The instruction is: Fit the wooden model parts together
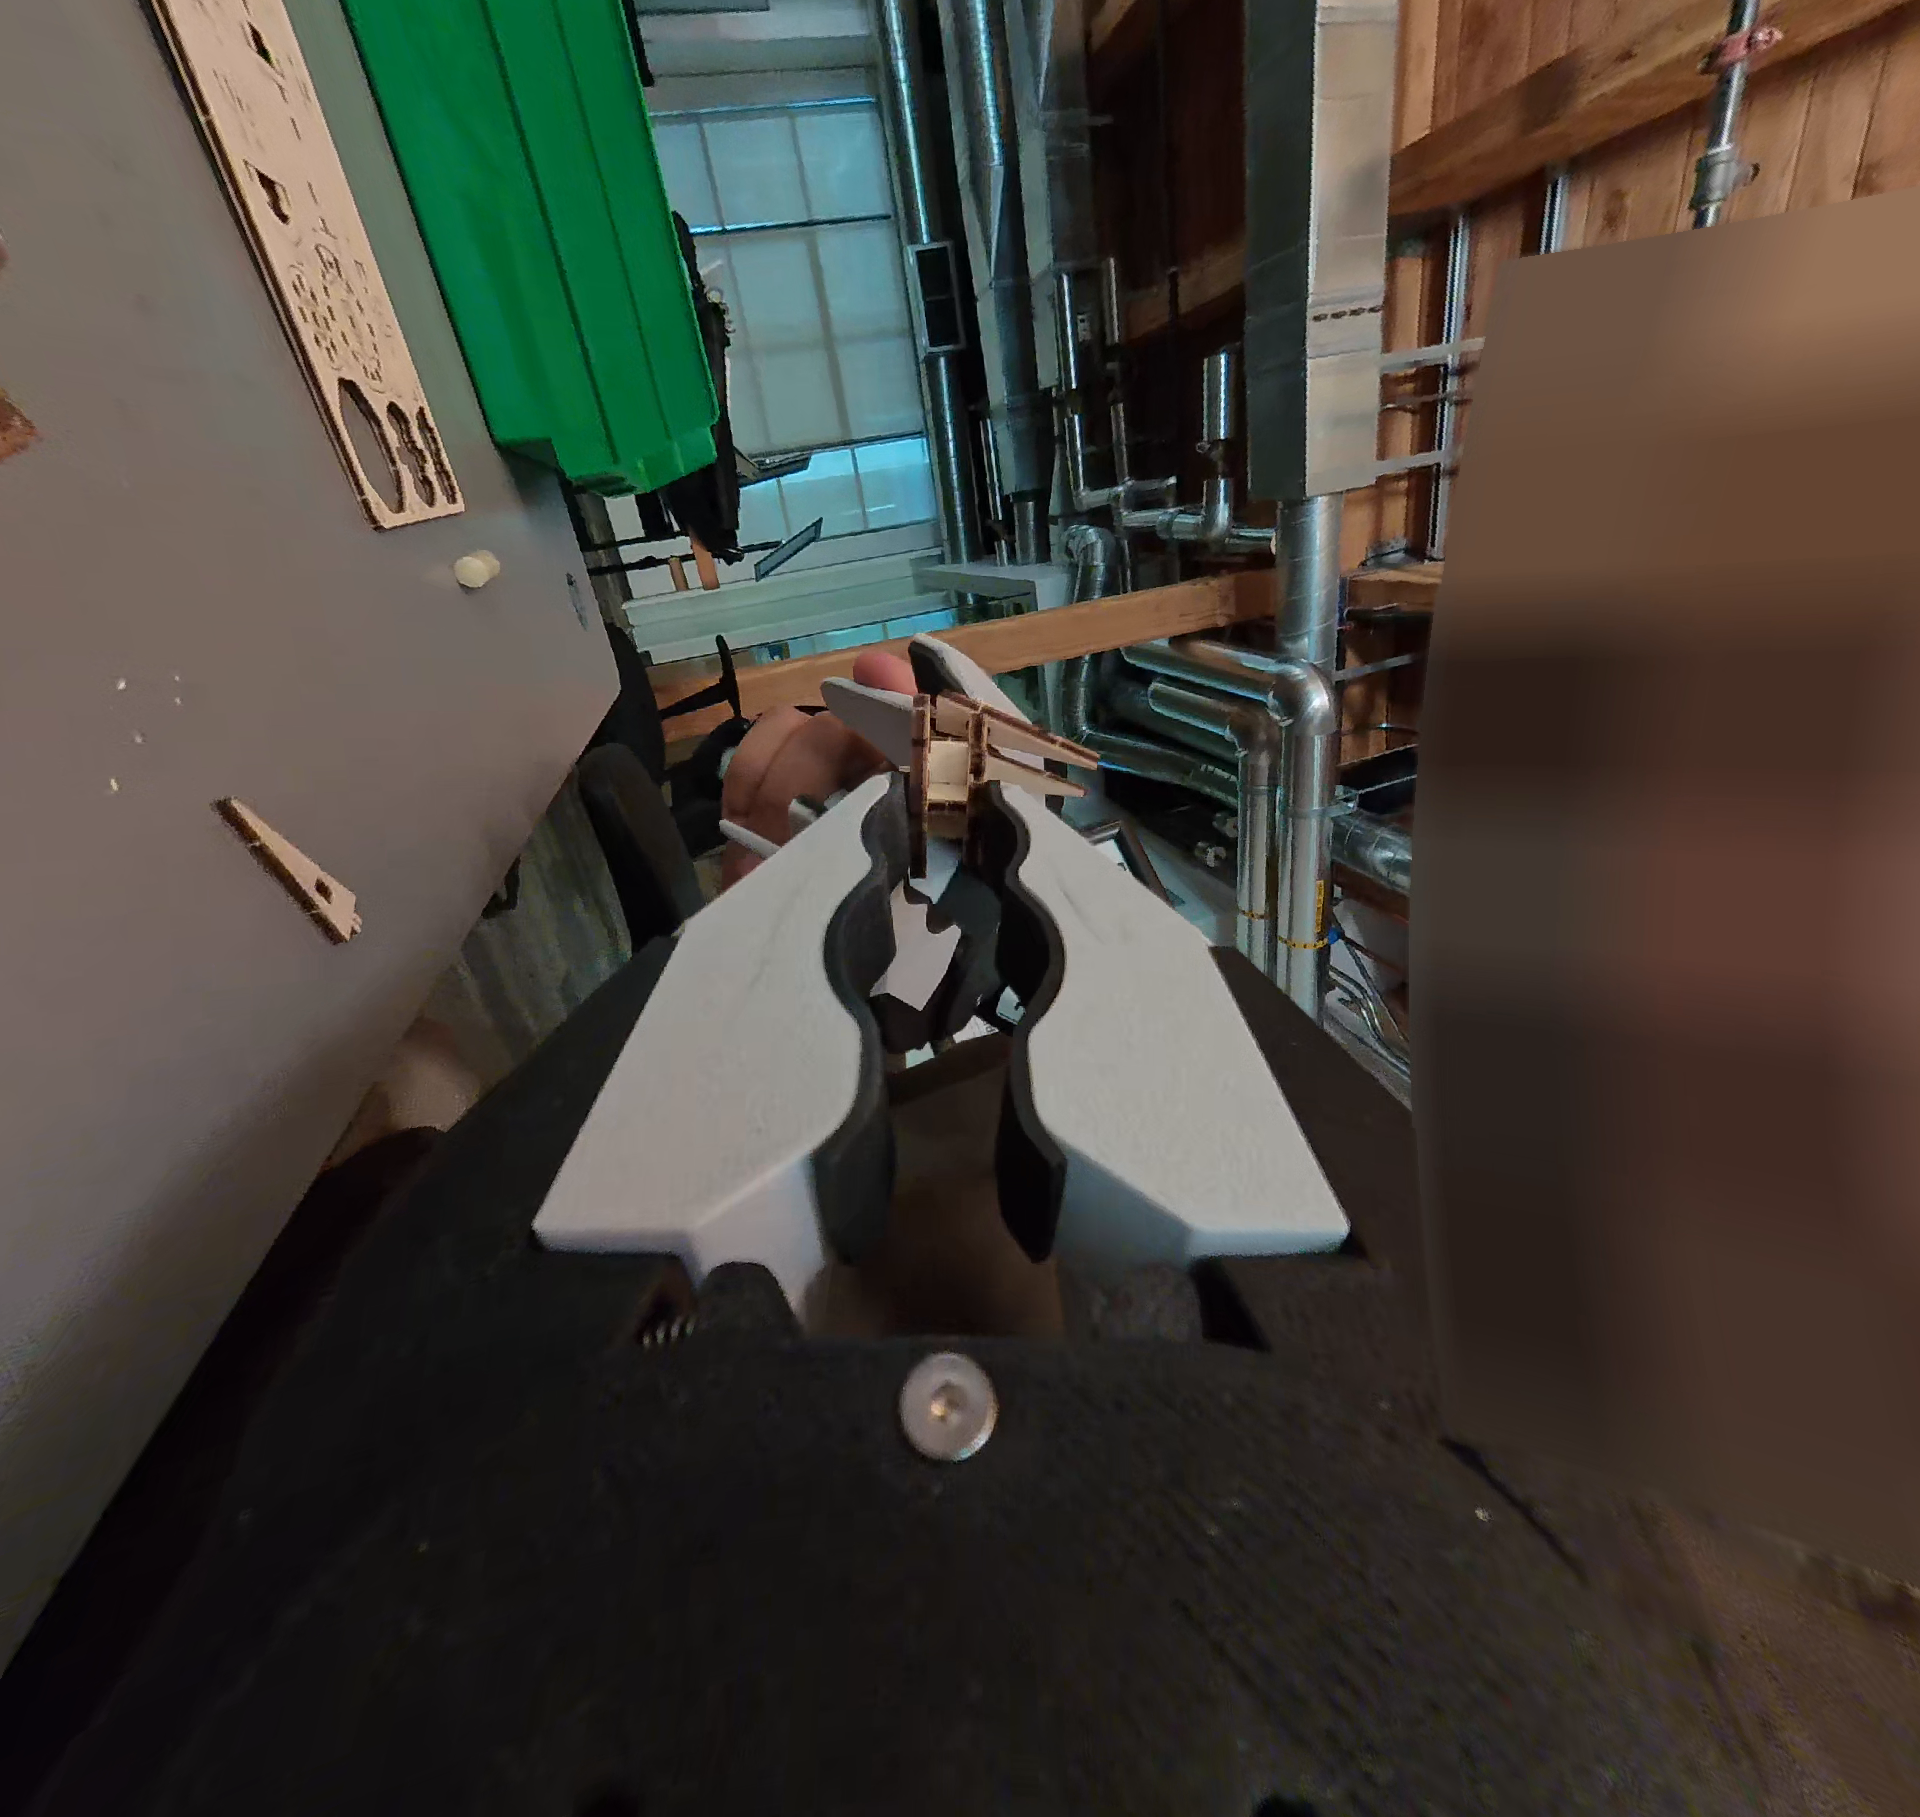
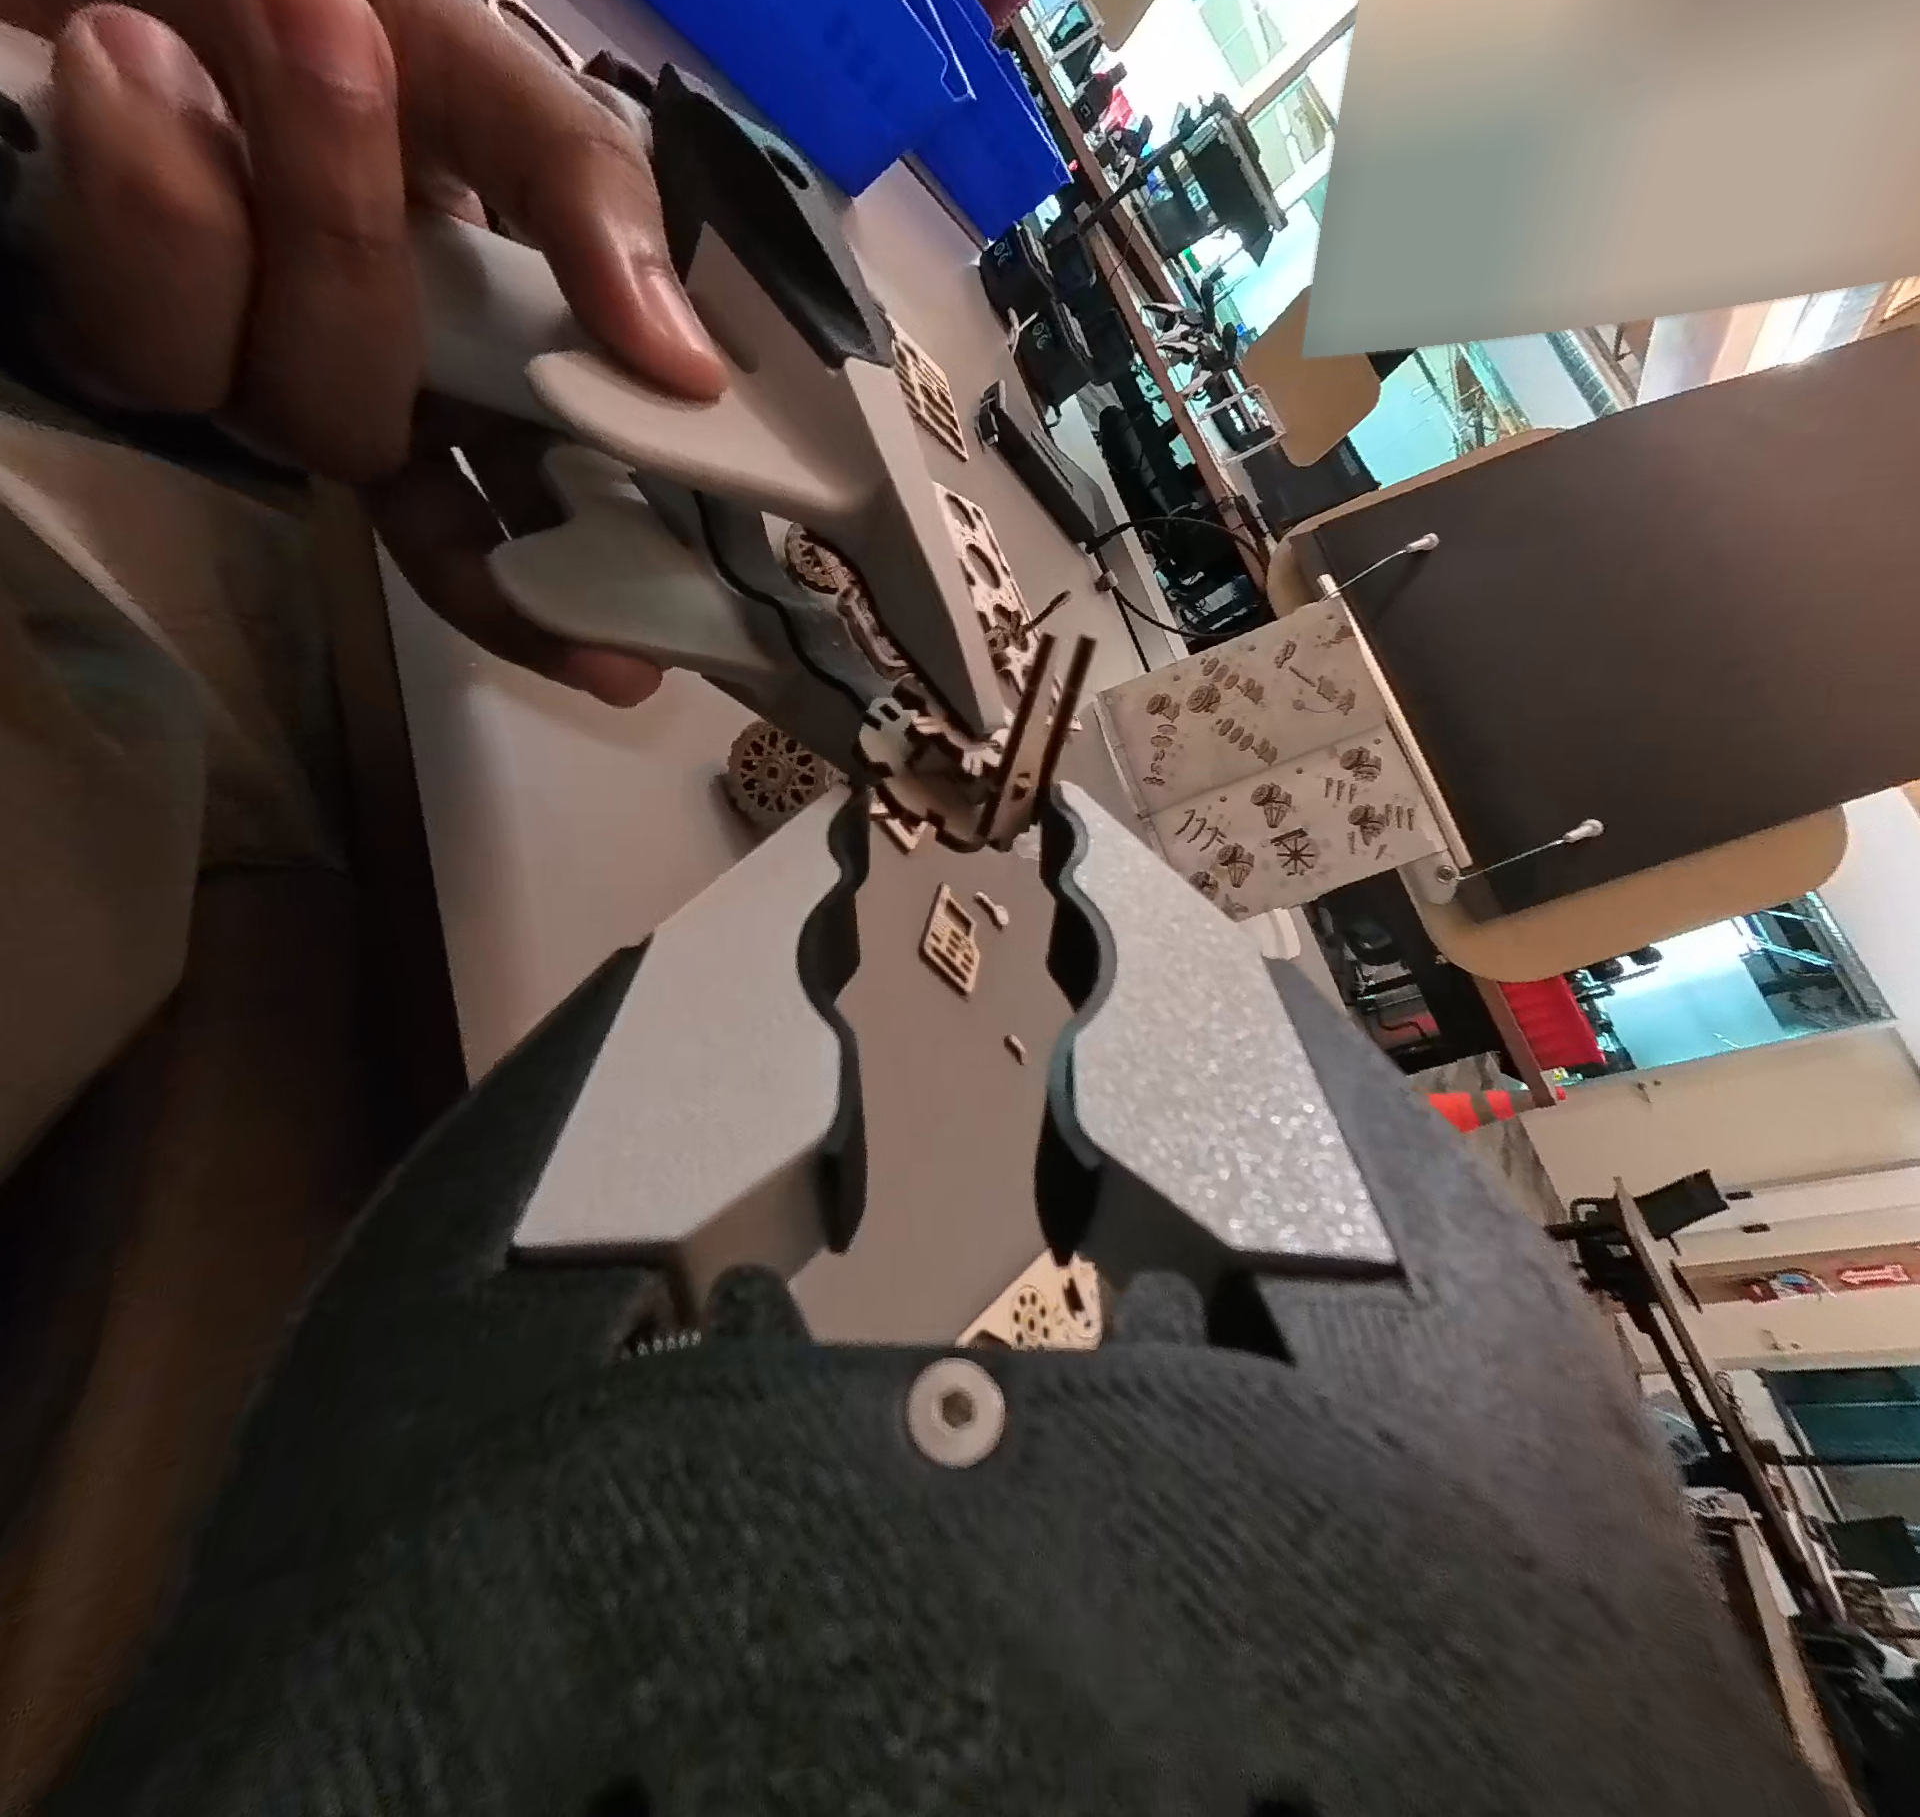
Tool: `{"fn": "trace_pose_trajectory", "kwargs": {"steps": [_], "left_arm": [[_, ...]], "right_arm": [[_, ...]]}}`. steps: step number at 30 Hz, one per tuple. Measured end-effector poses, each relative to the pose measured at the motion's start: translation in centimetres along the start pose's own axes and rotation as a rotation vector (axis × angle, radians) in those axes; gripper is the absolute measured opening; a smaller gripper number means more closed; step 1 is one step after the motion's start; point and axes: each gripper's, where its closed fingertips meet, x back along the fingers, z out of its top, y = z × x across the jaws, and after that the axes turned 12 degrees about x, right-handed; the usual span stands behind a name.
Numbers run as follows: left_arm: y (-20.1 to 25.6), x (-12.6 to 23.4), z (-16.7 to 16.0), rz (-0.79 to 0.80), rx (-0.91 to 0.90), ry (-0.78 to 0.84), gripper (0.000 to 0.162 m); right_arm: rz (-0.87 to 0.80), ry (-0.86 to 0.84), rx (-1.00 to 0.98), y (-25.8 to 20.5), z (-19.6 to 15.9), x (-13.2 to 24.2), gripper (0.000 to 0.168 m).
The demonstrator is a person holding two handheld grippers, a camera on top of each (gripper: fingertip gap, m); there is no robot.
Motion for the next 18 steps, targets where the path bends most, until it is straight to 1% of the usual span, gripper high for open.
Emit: {"fn": "trace_pose_trajectory", "kwargs": {"steps": [5,8,10,12,14,16,18], "left_arm": [[0.2,0.0,0.2,-0.014,-0.019,0.006,0.01],[0.0,0.3,0.9,0.008,-0.065,0.025,0.01],[-0.1,0.7,1.5,0.018,-0.085,0.047,0.011],[-0.4,0.8,1.7,0.039,-0.12,0.063,0.011],[-0.8,1.0,1.9,0.092,-0.228,0.088,0.011],[-1.1,1.1,2.0,0.154,-0.386,0.092,0.011],[-0.7,1.2,2.4,0.195,-0.523,0.09,0.011]], "right_arm": [[-0.008,0.007,-0.027,0.1,0.1,-0.1,0.036],[0.009,0.052,-0.119,0.6,0.5,0.3,0.051],[0.021,0.071,-0.194,1.0,0.2,0.5,0.064],[0.03,0.08,-0.231,1.0,0.2,0.4,0.073],[0.026,0.079,-0.223,0.5,0.3,0.1,0.075],[0.046,0.076,-0.238,-0.1,0.5,-0.1,0.073],[0.077,0.119,-0.369,0.0,0.9,-0.1,0.072]]}}
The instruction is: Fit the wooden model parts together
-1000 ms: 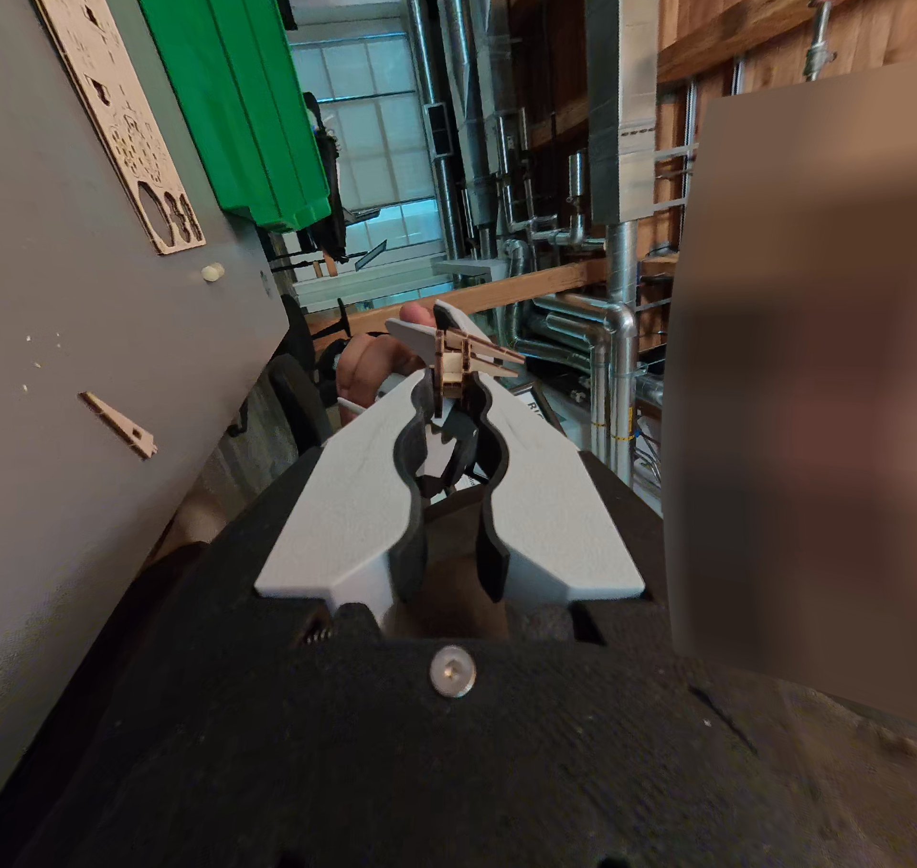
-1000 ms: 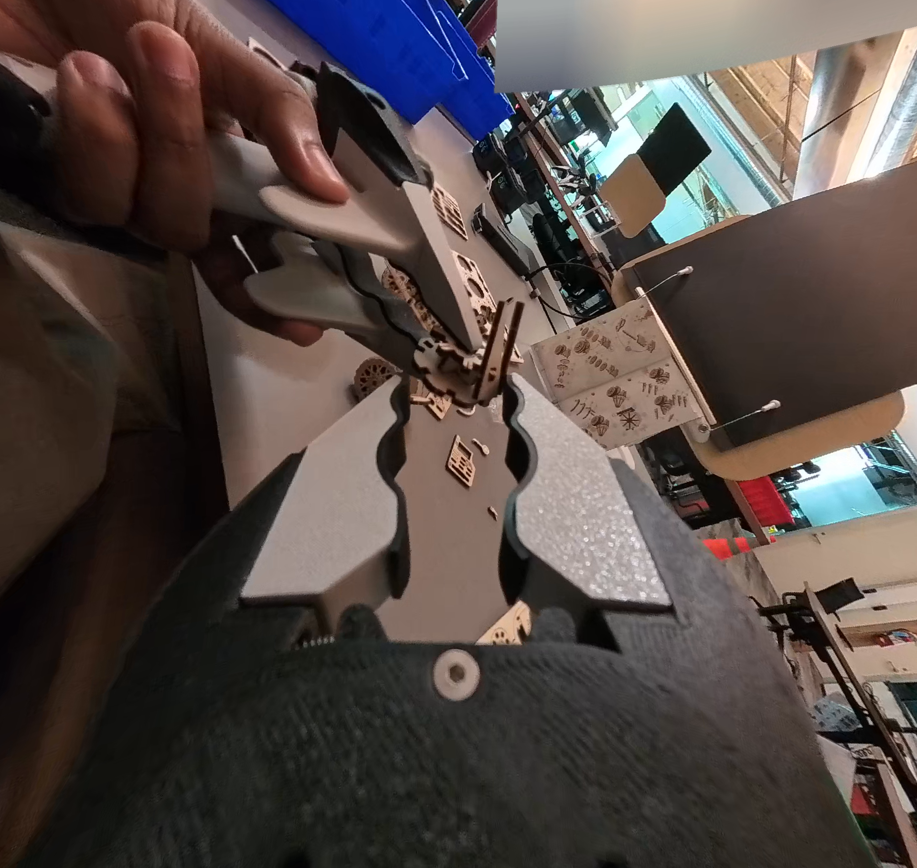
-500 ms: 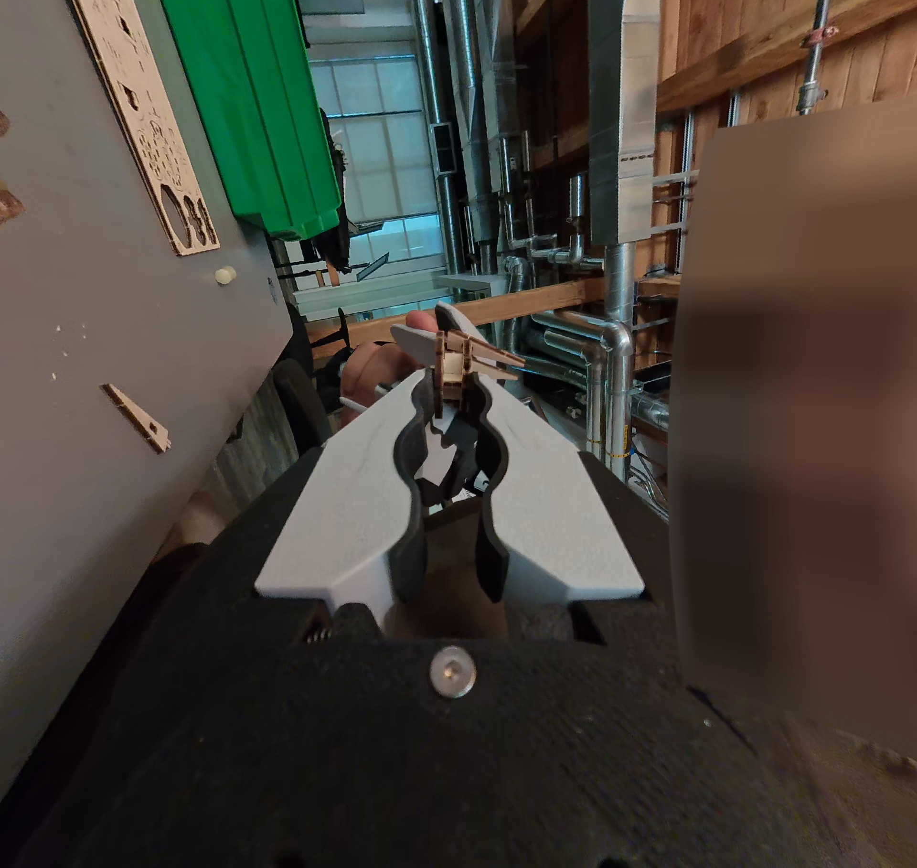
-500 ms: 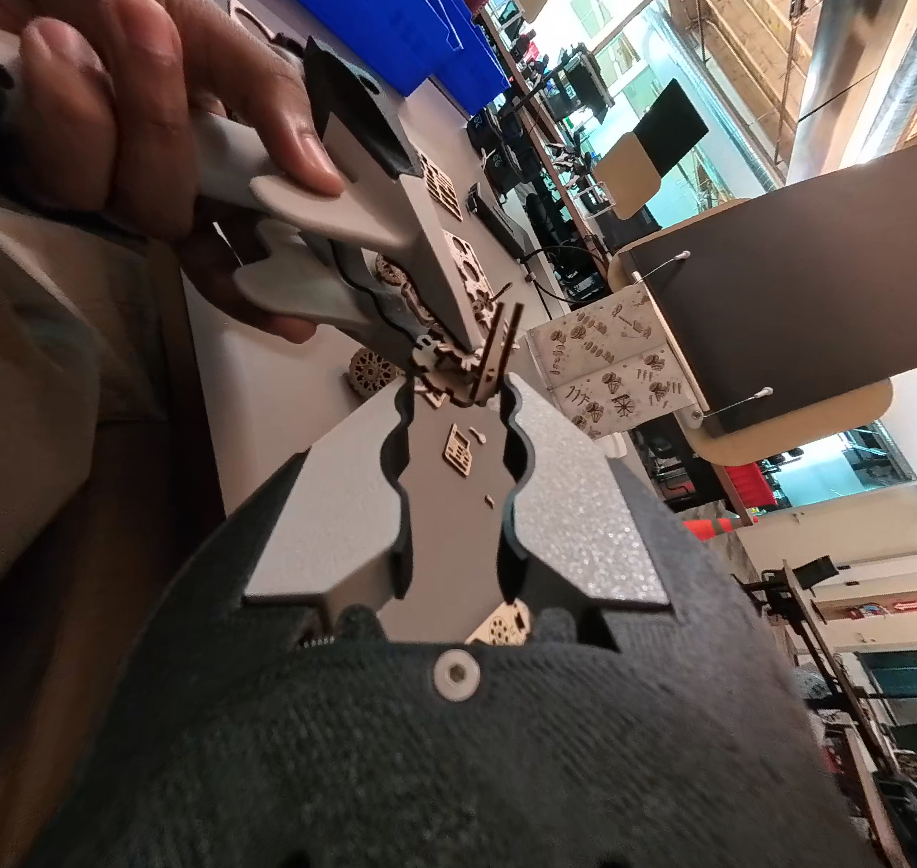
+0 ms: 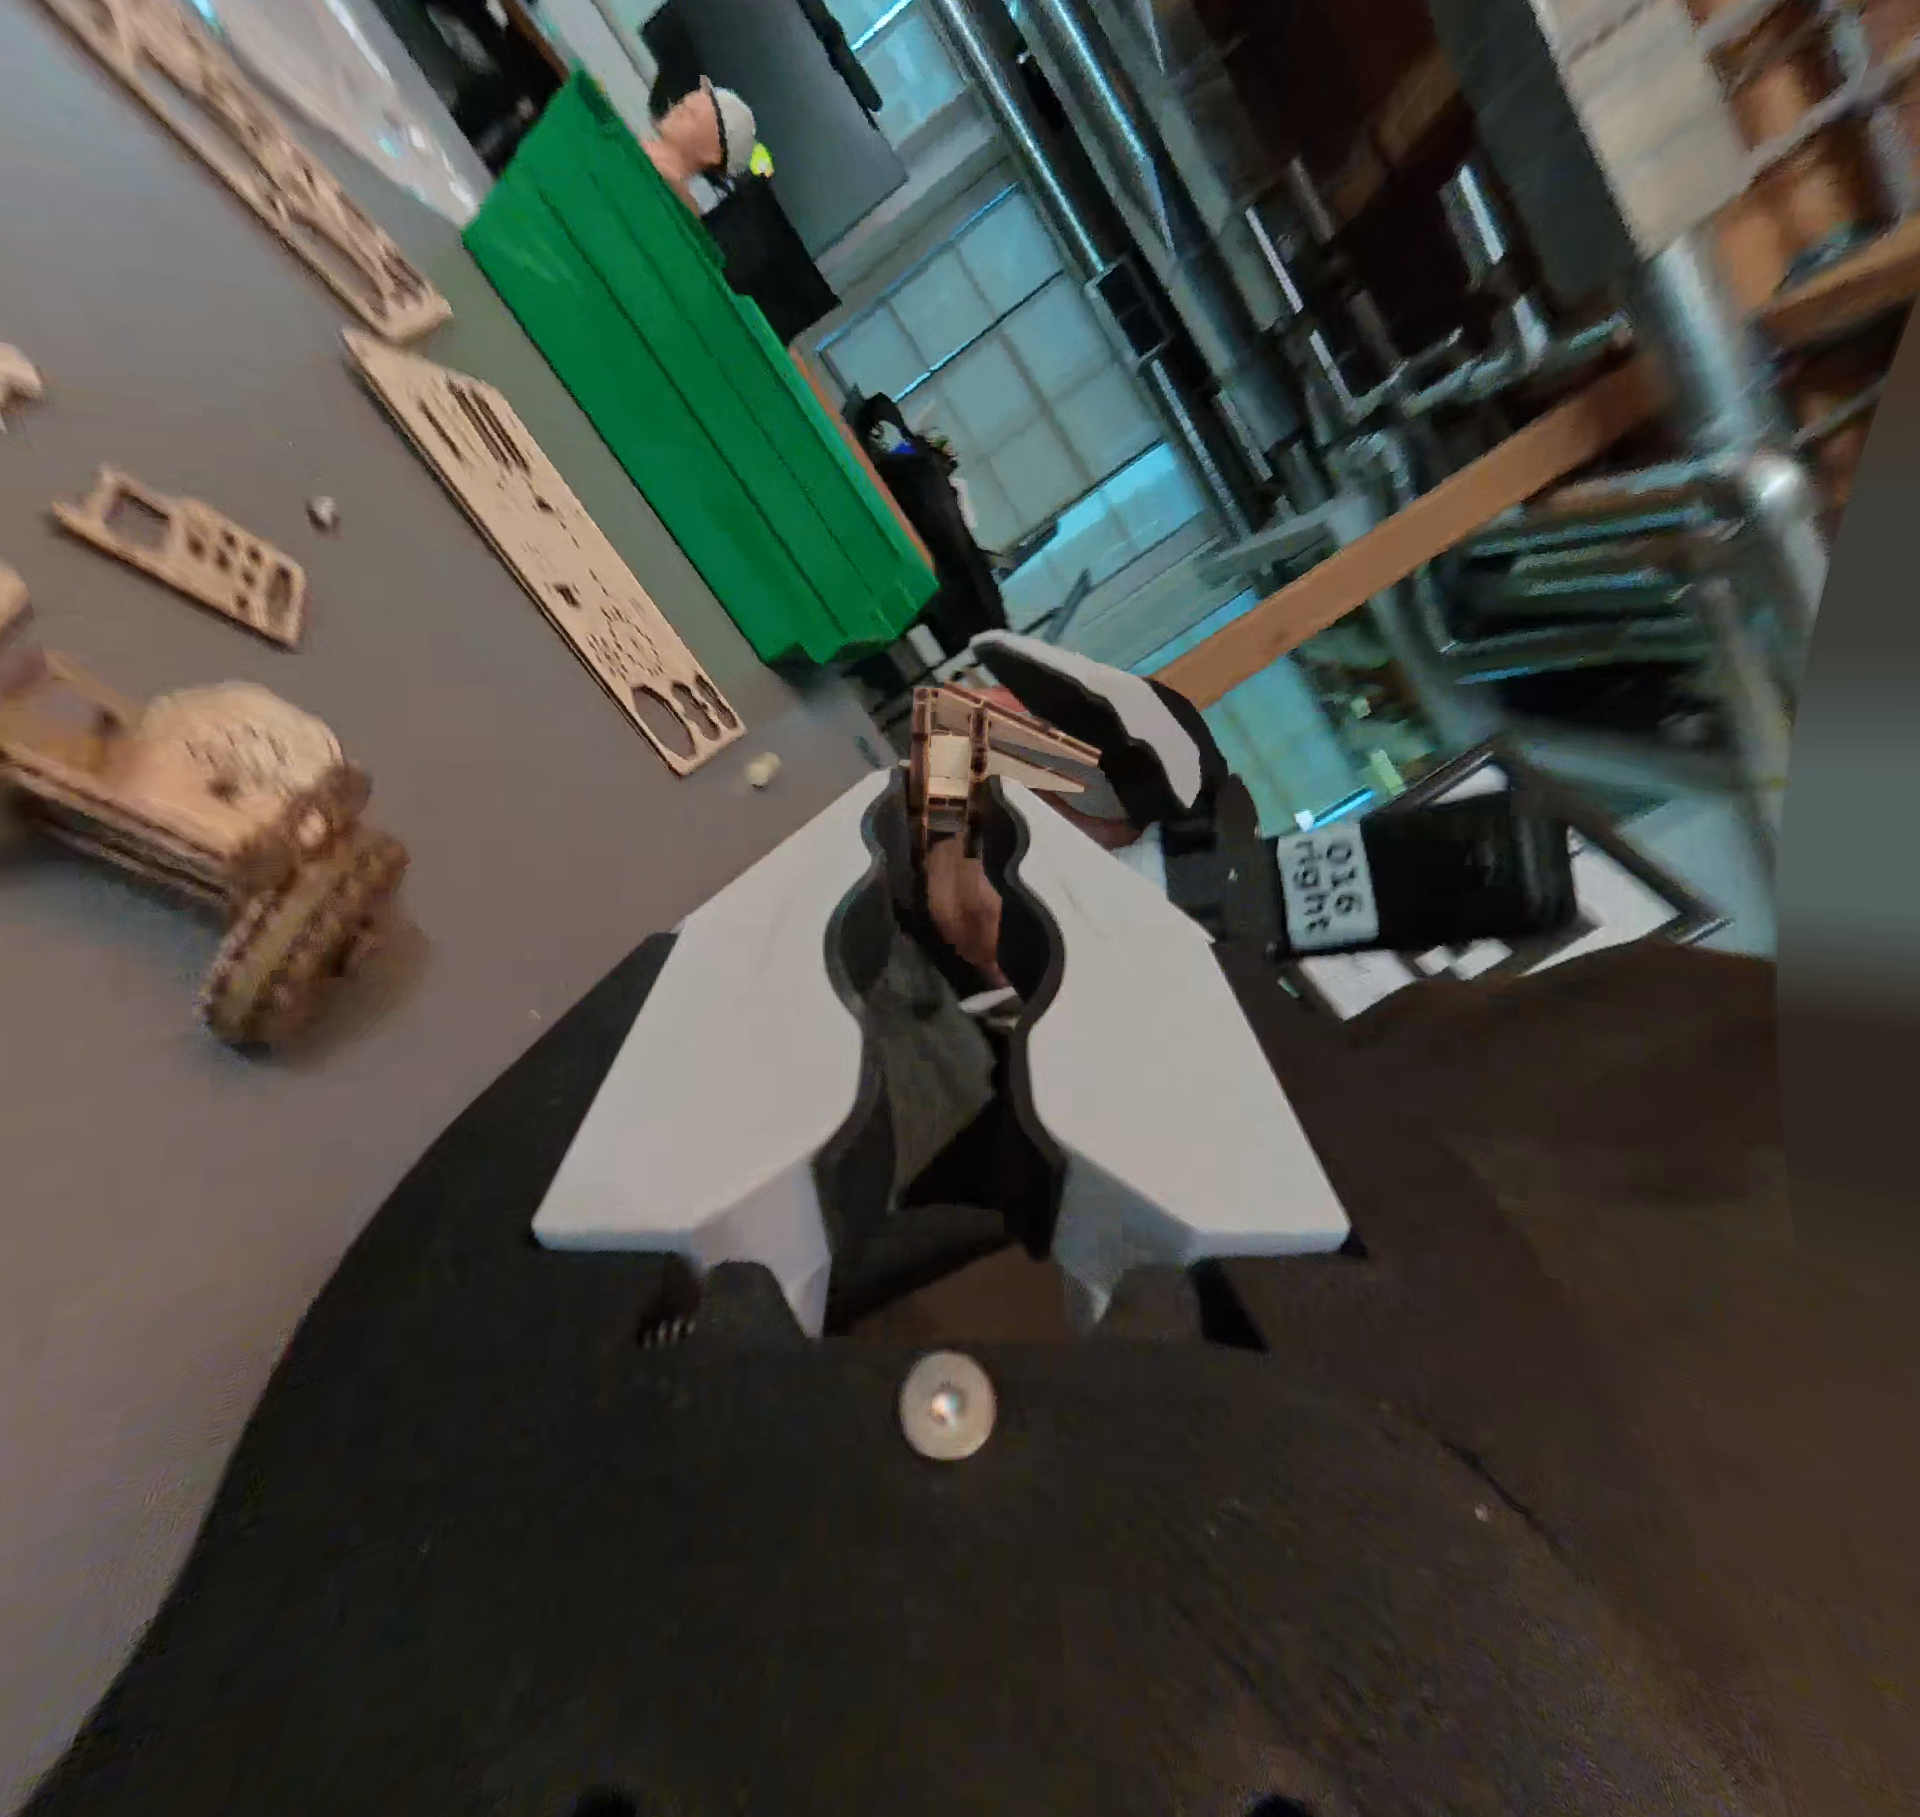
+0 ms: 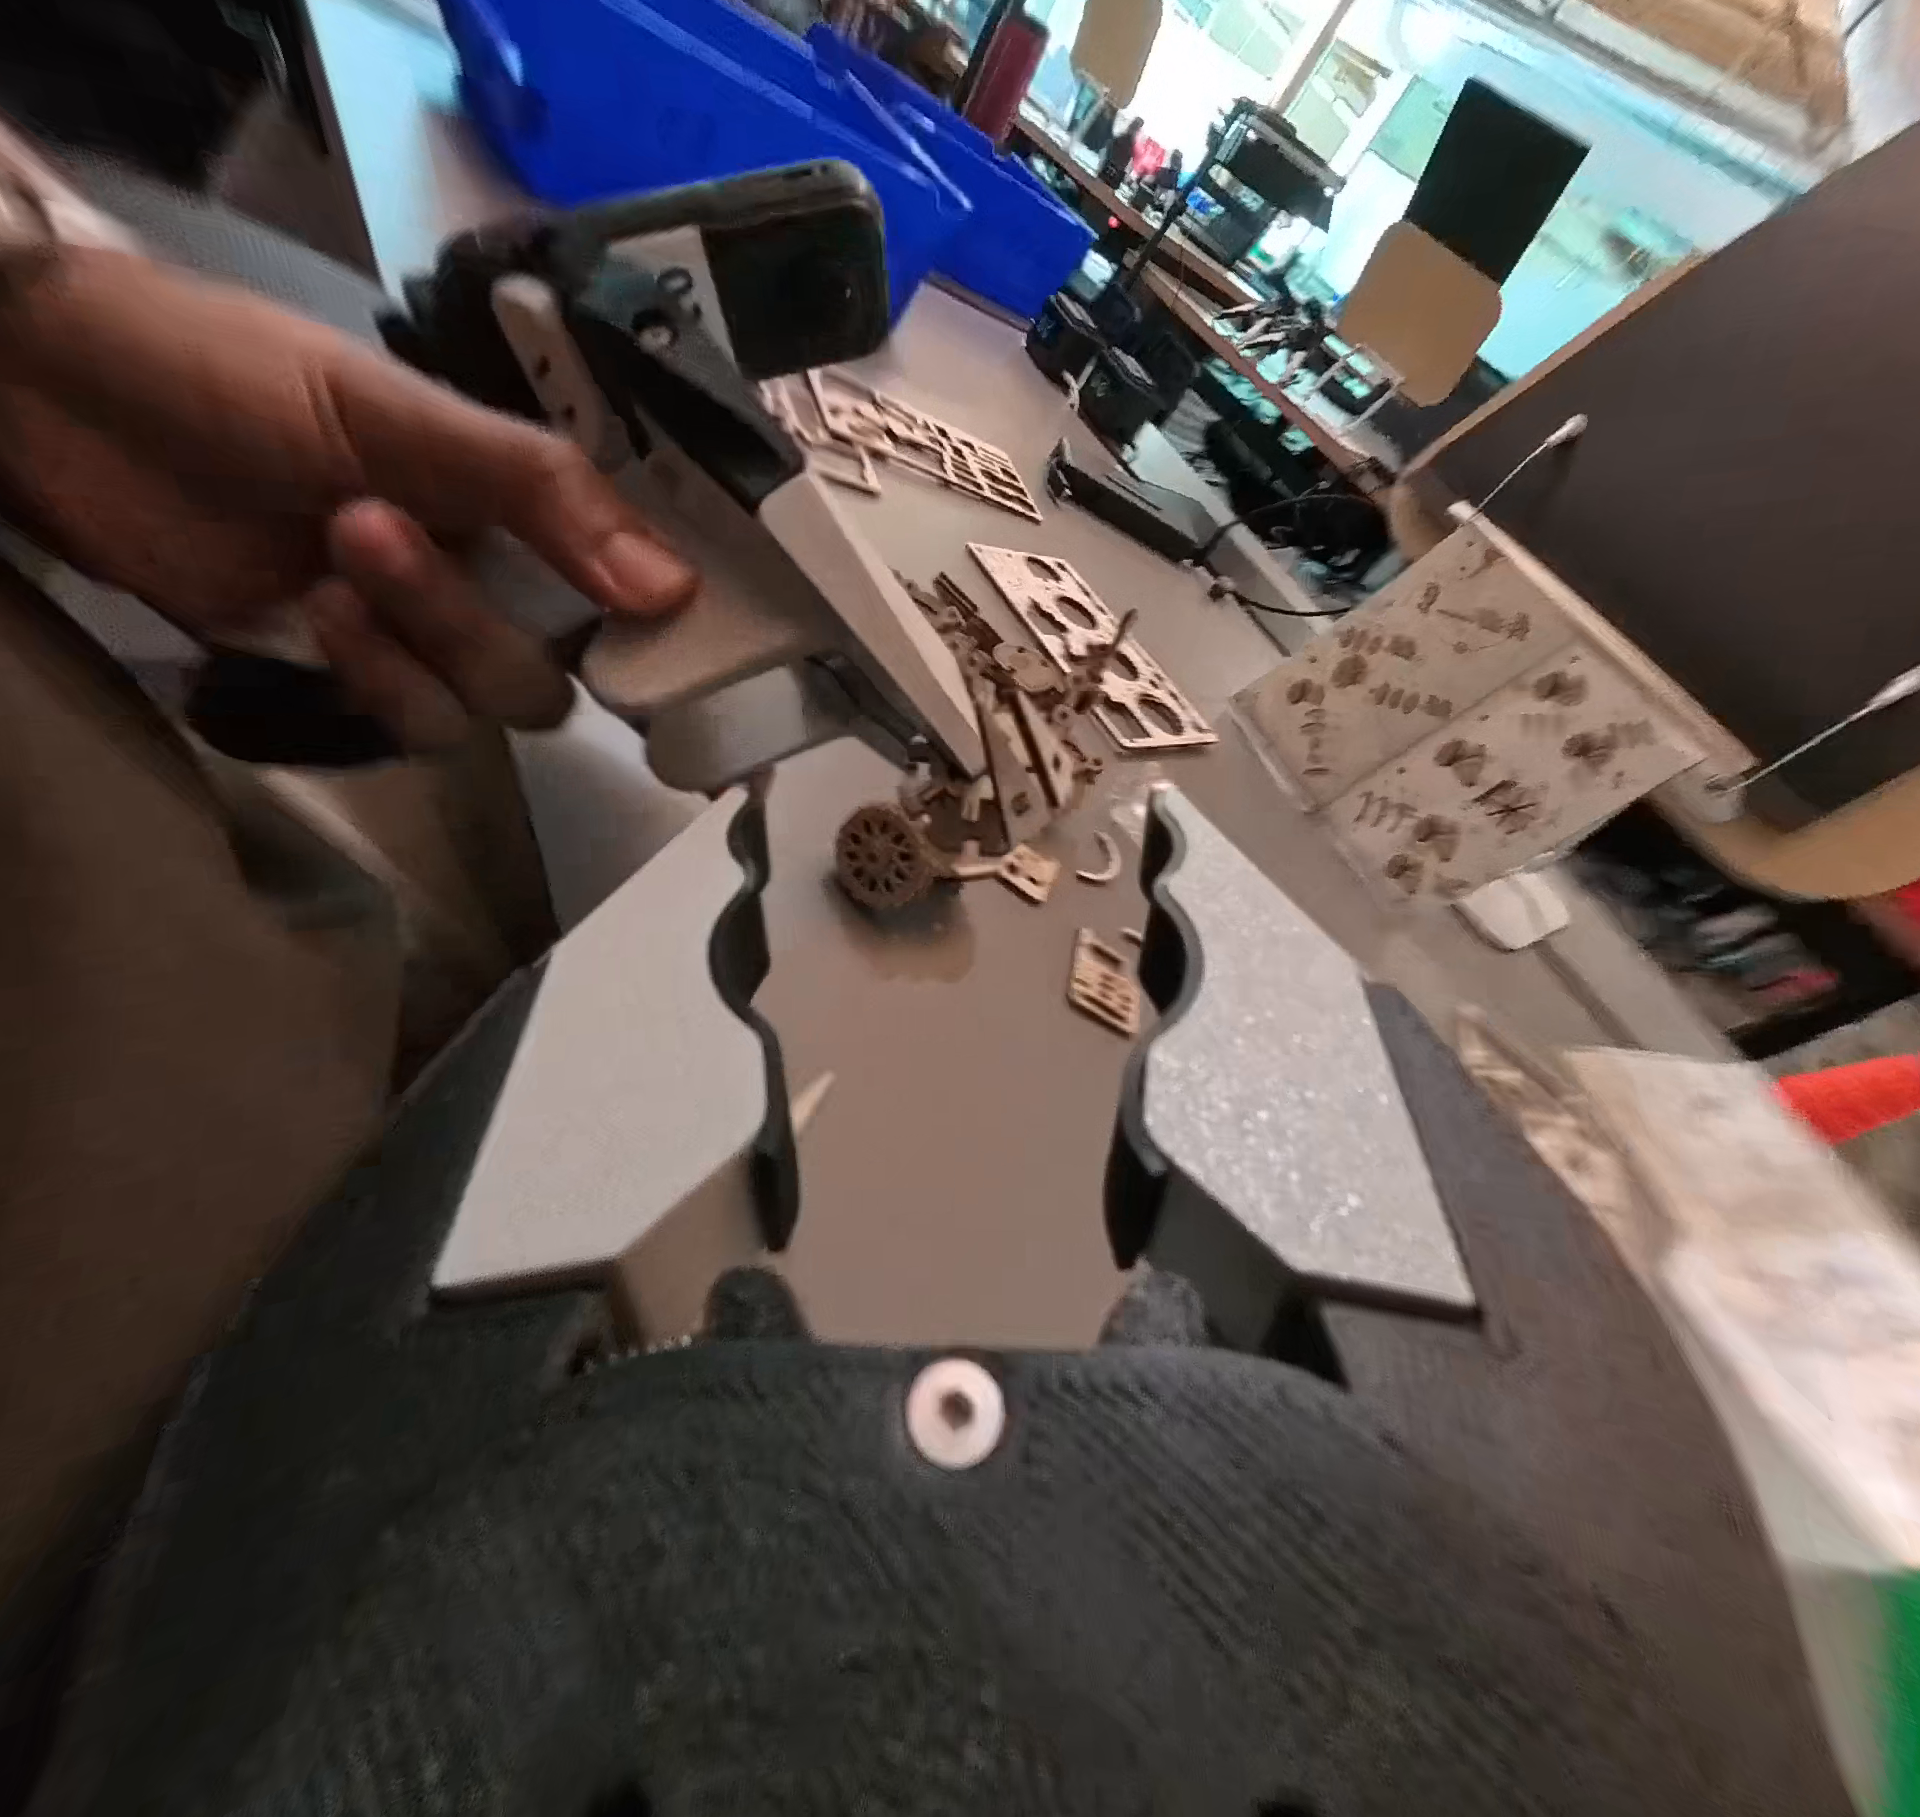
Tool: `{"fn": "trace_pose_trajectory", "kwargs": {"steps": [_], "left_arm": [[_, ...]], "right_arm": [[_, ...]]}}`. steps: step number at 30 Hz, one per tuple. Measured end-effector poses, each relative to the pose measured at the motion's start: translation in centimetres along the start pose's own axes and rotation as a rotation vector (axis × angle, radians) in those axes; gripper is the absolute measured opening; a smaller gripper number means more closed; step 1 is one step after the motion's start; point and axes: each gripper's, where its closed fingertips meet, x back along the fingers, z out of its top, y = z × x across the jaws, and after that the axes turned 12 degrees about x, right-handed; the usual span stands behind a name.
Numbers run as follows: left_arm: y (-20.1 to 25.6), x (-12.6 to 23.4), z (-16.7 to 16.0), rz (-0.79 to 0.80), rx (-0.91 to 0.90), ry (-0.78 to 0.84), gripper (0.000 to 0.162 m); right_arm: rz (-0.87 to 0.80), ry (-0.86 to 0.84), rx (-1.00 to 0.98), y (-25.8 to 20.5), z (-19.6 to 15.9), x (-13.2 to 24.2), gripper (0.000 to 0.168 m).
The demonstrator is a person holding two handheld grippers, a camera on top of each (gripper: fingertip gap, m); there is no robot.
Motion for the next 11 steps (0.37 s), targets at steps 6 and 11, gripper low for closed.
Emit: {"fn": "trace_pose_trajectory", "kwargs": {"steps": [6,11], "left_arm": [[2.4,0.6,1.2,-0.013,-0.385,0.028,0.01],[4.9,0.9,0.5,-0.194,-0.446,0.002,0.01]], "right_arm": [[0.21,0.338,-0.878,2.8,1.5,1.3,0.067],[0.508,0.591,-1.42,3.2,2.3,2.1,0.051]]}}
